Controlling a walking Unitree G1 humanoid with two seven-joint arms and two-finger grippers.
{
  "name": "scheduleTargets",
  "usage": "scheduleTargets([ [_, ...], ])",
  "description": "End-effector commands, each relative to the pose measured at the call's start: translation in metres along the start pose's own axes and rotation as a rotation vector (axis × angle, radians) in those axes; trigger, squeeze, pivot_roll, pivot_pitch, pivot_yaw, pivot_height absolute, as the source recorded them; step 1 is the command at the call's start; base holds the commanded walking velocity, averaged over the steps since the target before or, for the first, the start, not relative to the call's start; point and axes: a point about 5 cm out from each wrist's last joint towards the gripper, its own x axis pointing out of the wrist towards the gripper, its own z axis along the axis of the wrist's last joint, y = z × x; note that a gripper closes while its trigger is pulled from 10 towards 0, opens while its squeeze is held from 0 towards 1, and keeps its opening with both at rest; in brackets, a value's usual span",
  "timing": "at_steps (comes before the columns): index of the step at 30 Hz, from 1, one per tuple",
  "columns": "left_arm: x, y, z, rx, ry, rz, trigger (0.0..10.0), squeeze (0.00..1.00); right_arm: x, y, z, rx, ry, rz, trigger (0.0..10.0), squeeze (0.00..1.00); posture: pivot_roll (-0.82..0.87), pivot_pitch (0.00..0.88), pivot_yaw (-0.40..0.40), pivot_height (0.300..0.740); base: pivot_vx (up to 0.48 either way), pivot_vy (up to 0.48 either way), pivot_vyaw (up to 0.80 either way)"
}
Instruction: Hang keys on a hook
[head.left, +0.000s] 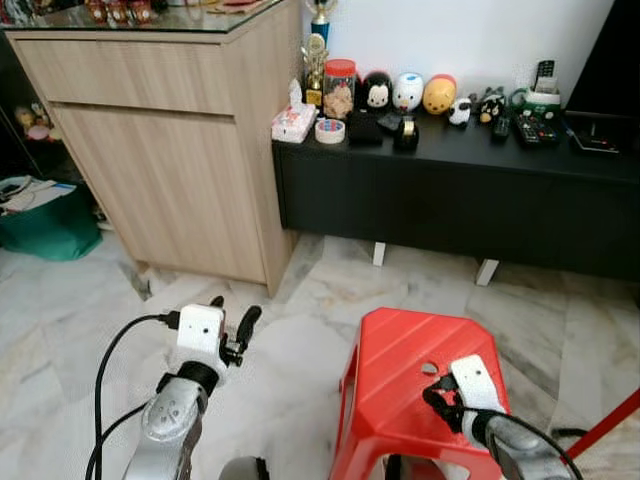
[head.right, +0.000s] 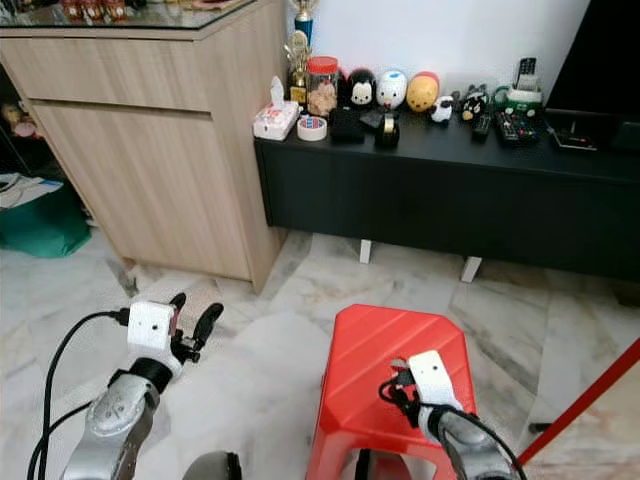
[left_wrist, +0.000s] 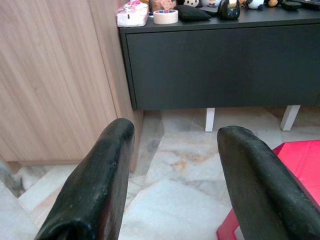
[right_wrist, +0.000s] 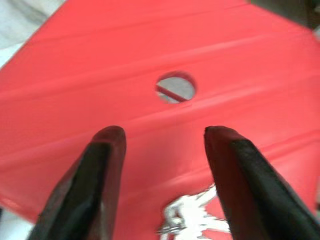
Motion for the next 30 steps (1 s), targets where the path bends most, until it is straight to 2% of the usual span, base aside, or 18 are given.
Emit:
scheduleTargets([
  [1,-0.002,0.003,-0.001,0.010,0.011,0.003,10.0,0.00,0.000,0.000,0.001,-0.079,0.010,0.030,10.0,0.23,0.04,0.000,-0.019,0.618,0.000,0.000,0.00],
  [2,-0.003,0.003,-0.001,0.012,0.012,0.001,10.0,0.00,-0.001,-0.002,0.001,-0.178,0.018,0.049,10.0,0.00,0.05,0.000,-0.014,0.618,0.000,0.000,0.00],
  [5,-0.003,0.003,-0.001,0.016,0.012,-0.004,10.0,0.00,-0.003,-0.009,0.007,-0.235,0.012,0.067,10.0,0.00,0.05,0.000,-0.009,0.618,0.000,0.000,0.00],
  [7,-0.003,0.003,-0.001,0.017,0.012,-0.006,10.0,0.00,-0.003,-0.010,0.009,-0.242,0.010,0.070,10.0,0.00,0.05,0.000,-0.009,0.618,0.000,0.000,0.00],
  [9,-0.003,0.004,-0.001,0.021,0.013,-0.007,10.0,0.00,-0.004,-0.014,0.017,-0.251,-0.006,0.125,10.0,0.00,0.05,0.000,-0.005,0.618,0.000,0.000,0.00],
  [12,-0.002,0.005,0.000,0.027,0.013,-0.009,10.0,0.00,-0.007,-0.019,0.026,-0.335,-0.013,0.212,10.0,0.00,0.06,0.000,-0.005,0.618,0.000,0.000,0.00],
  [13,-0.002,0.005,0.000,0.031,0.012,-0.010,10.0,0.00,-0.009,-0.022,0.028,-0.374,-0.006,0.232,10.0,0.00,0.06,0.000,-0.005,0.618,0.000,0.000,0.00],
  [16,-0.001,0.005,0.001,0.036,0.009,-0.011,10.0,0.00,-0.010,-0.025,0.026,-0.415,0.024,0.247,10.0,0.00,0.06,0.000,-0.002,0.618,0.000,0.000,0.00],
  [17,-0.001,0.006,0.001,0.039,0.008,-0.013,10.0,0.00,-0.011,-0.028,0.023,-0.465,0.067,0.235,10.0,0.00,0.06,0.000,-0.002,0.618,0.000,0.000,0.00],
  [19,-0.001,0.006,0.002,0.042,0.008,-0.015,10.0,0.00,-0.011,-0.030,0.020,-0.470,0.095,0.221,10.0,0.00,0.06,0.000,-0.002,0.618,0.000,0.000,0.00],
  [20,-0.001,0.006,0.002,0.044,0.008,-0.016,10.0,0.00,-0.011,-0.031,0.019,-0.461,0.102,0.215,10.0,0.00,0.06,0.000,-0.002,0.618,0.000,0.000,0.00],
  [22,-0.002,0.006,0.002,0.048,0.009,-0.013,10.0,0.00,-0.009,-0.033,0.016,-0.370,0.116,0.142,10.0,0.00,0.07,0.000,-0.006,0.618,0.000,0.000,0.00],
  [24,-0.002,0.007,0.001,0.049,0.009,-0.012,10.0,0.00,-0.009,-0.034,0.014,-0.336,0.119,0.117,10.0,0.00,0.07,0.000,-0.009,0.618,0.000,0.000,0.00],
  [26,-0.003,0.008,0.002,0.053,0.009,-0.004,10.0,0.00,-0.006,-0.035,0.013,-0.166,0.078,-0.027,10.0,0.00,0.07,0.000,-0.013,0.618,0.000,0.000,0.00],
  [27,-0.003,0.008,0.002,0.053,0.009,-0.004,10.0,0.00,-0.006,-0.035,0.013,-0.166,0.078,-0.027,10.0,0.00,0.07,0.000,-0.013,0.618,0.000,0.000,0.00],
  [29,-0.003,0.010,0.001,0.053,0.011,0.004,10.0,0.00,-0.001,-0.017,0.008,0.081,-0.020,-0.014,10.0,0.00,0.06,0.000,-0.012,0.618,0.000,0.000,0.00],
  [30,-0.003,0.010,0.001,0.053,0.012,0.004,10.0,0.00,0.000,-0.013,0.007,0.115,-0.035,-0.009,10.0,0.00,0.06,0.000,-0.012,0.618,0.000,0.000,0.00],
])
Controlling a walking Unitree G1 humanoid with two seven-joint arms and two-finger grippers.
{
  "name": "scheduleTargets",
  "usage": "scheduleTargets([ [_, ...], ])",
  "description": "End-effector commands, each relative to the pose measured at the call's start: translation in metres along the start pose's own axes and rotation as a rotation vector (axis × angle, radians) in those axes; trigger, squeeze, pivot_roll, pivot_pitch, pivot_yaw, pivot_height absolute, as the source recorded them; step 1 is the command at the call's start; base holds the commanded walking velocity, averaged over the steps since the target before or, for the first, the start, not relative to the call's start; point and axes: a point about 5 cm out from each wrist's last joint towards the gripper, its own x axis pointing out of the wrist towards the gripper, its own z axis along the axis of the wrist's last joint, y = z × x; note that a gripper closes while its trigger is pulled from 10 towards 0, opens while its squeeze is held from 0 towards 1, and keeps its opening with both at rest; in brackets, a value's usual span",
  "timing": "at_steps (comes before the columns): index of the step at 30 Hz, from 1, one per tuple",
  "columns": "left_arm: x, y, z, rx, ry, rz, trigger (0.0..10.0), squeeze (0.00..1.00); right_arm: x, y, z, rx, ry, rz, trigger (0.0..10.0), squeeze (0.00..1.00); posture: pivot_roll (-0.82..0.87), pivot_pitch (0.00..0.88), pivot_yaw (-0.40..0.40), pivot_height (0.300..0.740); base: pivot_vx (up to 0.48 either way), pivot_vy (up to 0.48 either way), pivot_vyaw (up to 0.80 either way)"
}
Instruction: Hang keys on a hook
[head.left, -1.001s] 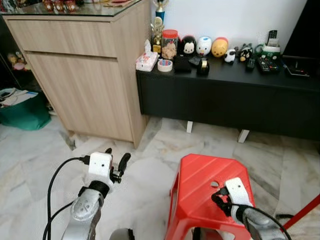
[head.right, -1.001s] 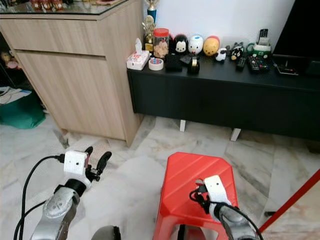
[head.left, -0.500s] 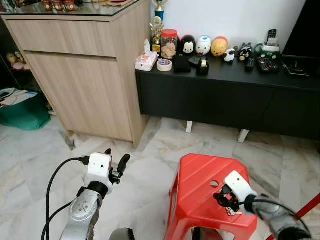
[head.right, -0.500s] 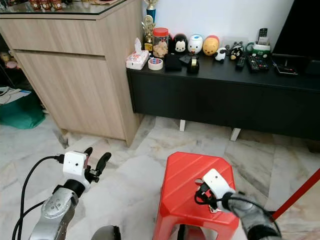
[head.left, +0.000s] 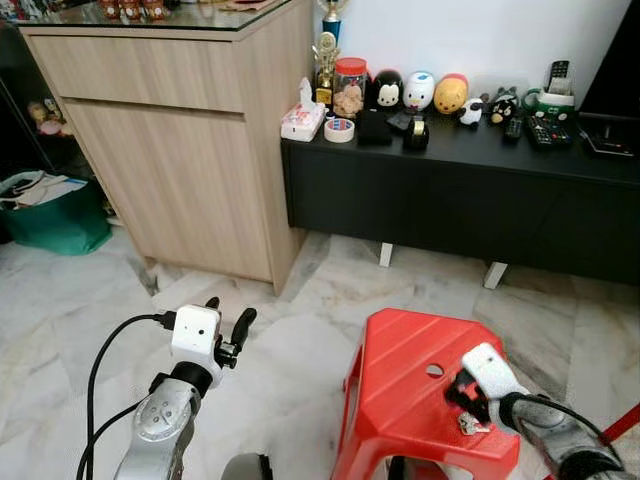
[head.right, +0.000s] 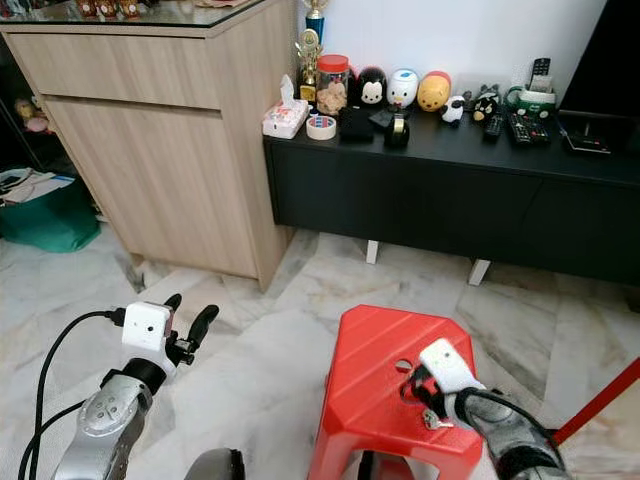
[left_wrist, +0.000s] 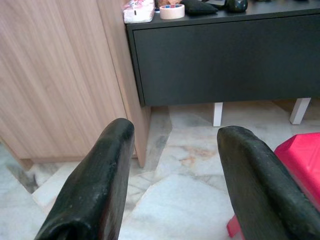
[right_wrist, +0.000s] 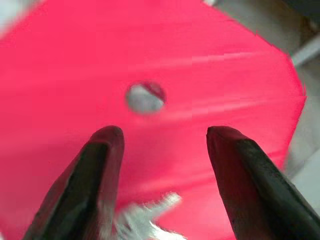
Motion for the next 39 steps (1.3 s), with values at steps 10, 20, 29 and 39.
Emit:
scheduleTargets([
  [10,-0.001,0.008,-0.002,0.025,0.011,0.022,10.0,0.00,-0.001,0.059,-0.045,0.358,-0.001,0.017,10.0,0.00,0.04,0.000,-0.009,0.618,0.000,0.000,0.00],
  [20,-0.002,0.007,-0.007,0.023,0.022,0.034,10.0,0.00,-0.012,0.052,-0.035,0.476,-0.171,-0.074,10.0,0.00,0.03,0.000,-0.012,0.618,0.000,0.000,0.00],
  [29,-0.003,0.009,-0.008,0.031,0.023,0.042,10.0,0.00,-0.022,0.052,-0.043,0.501,-0.158,-0.148,10.0,0.00,0.03,0.000,-0.017,0.618,0.000,0.000,0.00],
  [39,-0.004,0.007,-0.011,0.033,0.029,0.038,10.0,0.00,-0.028,0.055,-0.055,0.541,-0.126,-0.231,10.0,0.00,0.02,0.000,-0.019,0.618,0.000,0.000,0.00],
])
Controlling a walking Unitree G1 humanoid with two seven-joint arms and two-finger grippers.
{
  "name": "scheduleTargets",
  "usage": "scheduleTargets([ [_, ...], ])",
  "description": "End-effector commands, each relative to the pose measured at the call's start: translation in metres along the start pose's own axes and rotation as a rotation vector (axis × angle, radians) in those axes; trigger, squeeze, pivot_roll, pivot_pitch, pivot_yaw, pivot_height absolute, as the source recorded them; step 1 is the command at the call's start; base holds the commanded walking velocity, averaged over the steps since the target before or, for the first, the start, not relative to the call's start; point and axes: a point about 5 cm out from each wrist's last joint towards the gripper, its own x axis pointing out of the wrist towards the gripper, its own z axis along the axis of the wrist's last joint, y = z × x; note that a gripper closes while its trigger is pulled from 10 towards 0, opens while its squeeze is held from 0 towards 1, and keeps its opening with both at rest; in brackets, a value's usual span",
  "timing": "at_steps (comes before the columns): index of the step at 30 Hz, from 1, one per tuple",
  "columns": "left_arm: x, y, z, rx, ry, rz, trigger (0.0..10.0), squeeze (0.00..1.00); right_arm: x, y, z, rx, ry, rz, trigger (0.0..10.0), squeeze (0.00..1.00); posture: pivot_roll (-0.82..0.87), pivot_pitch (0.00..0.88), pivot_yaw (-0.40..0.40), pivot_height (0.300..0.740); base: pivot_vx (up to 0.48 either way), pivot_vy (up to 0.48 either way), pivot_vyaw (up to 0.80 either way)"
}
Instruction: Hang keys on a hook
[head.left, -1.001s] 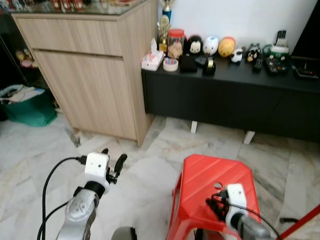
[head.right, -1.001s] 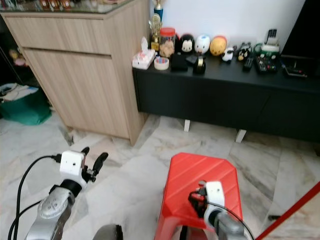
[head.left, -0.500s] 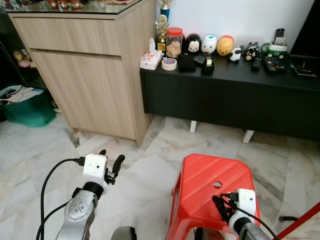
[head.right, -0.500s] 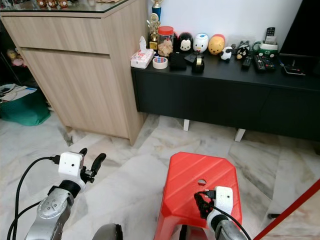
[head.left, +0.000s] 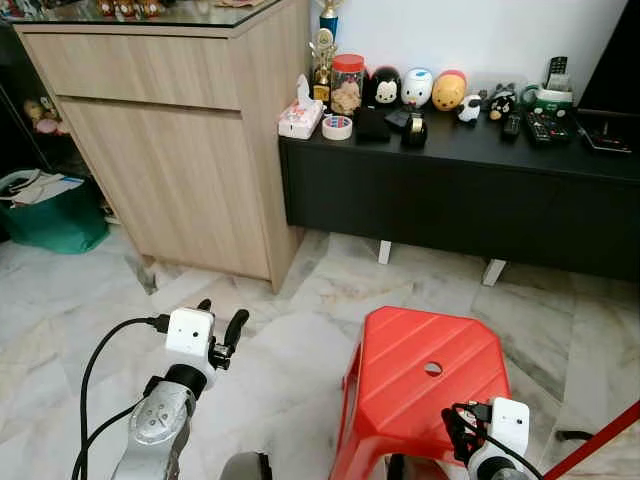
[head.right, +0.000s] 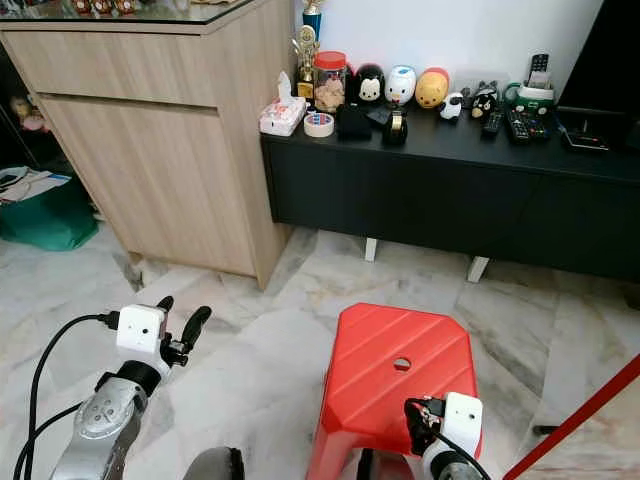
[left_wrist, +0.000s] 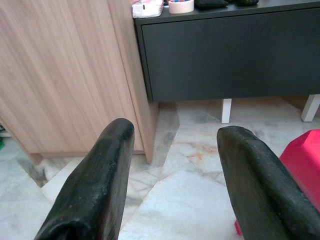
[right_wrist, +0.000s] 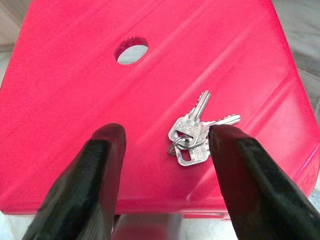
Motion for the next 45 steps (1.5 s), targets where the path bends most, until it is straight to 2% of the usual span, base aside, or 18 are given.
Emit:
scheduleTargets([
  [1,-0.002,0.001,-0.005,0.016,0.024,0.000,10.0,0.00,0.001,-0.002,0.000,0.016,-0.003,-0.022,10.0,0.00,0.02,0.000,-0.019,0.618,0.000,0.000,0.00],
  [15,0.001,-0.002,-0.005,0.014,0.017,0.001,10.0,0.00,0.026,0.007,0.018,0.011,0.006,-0.031,10.0,0.00,0.03,0.000,-0.014,0.618,0.000,0.000,0.00],
  [20,0.001,-0.003,-0.005,0.012,0.014,0.000,10.0,0.00,0.034,0.013,0.024,-0.026,0.010,-0.012,10.0,0.00,0.03,0.000,-0.017,0.618,0.000,0.000,0.00],
  [30,-0.001,-0.002,-0.006,0.013,0.017,0.006,10.0,0.00,0.032,0.004,0.019,-0.003,0.005,-0.066,10.0,0.00,0.04,0.000,-0.020,0.618,0.000,0.000,0.00],
  [32,-0.001,-0.002,-0.007,0.014,0.018,0.007,10.0,0.00,0.030,0.001,0.012,0.004,0.016,-0.077,10.0,0.00,0.03,0.000,-0.020,0.618,0.000,0.000,0.00],
  [39,0.001,-0.002,-0.006,0.015,0.015,0.009,10.0,0.00,0.027,0.002,0.000,-0.005,0.061,-0.073,10.0,0.00,0.03,0.000,-0.018,0.618,0.000,0.000,0.00],
  [45,0.002,-0.002,-0.006,0.015,0.013,0.009,10.0,0.00,0.028,0.004,0.000,-0.025,0.078,-0.068,10.0,0.00,0.03,0.000,-0.018,0.618,0.000,0.000,0.00],
])
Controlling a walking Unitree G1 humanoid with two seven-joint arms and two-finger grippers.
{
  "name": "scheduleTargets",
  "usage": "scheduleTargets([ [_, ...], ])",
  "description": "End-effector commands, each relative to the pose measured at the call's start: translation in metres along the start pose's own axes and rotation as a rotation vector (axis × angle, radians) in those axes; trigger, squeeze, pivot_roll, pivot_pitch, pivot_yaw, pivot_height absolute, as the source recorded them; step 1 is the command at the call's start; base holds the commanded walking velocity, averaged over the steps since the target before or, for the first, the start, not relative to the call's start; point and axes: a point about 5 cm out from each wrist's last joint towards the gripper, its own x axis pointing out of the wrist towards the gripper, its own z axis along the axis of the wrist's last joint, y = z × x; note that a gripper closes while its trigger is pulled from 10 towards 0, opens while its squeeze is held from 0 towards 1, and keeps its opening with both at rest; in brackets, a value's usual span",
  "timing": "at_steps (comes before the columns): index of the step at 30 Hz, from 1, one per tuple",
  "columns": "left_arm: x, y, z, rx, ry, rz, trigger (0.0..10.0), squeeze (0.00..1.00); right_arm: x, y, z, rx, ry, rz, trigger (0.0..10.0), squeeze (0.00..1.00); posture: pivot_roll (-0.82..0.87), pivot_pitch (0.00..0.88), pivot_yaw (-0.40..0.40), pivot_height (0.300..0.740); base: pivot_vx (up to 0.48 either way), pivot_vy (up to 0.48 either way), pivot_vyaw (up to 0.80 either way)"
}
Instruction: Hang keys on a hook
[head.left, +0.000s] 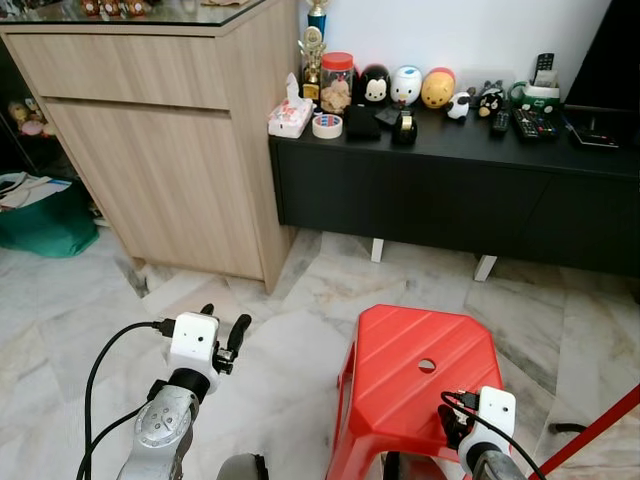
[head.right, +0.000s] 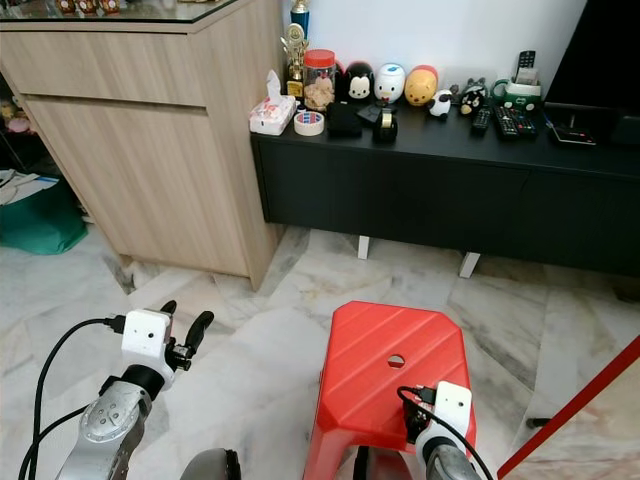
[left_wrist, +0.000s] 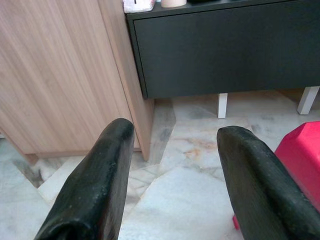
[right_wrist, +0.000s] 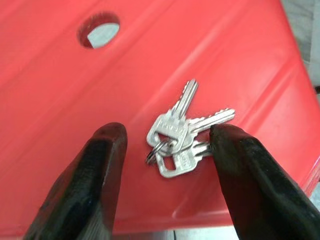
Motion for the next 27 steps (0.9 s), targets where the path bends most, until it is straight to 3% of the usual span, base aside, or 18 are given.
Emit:
scheduleTargets([
  [1,0.0016,0.0015,-0.0002,0.003,-0.002,0.008,10.0,0.00,0.0015,0.0018,0.0025,0.000,0.002,0.002,10.0,0.00,0.03,0.000,-0.018,0.618,0.000,0.000,0.00],
  [2,0.0013,0.0016,-0.0003,0.003,-0.002,0.010,10.0,0.00,0.0020,0.0027,0.0036,-0.002,-0.002,0.007,0.0,0.00,0.04,0.000,-0.019,0.618,0.000,0.000,0.00],
  [27,0.0015,0.0036,-0.0019,0.009,0.007,0.006,10.0,0.00,0.0016,0.0019,-0.0027,-0.014,0.031,0.014,0.0,0.00,0.04,0.000,-0.014,0.618,0.000,0.000,0.00],
])
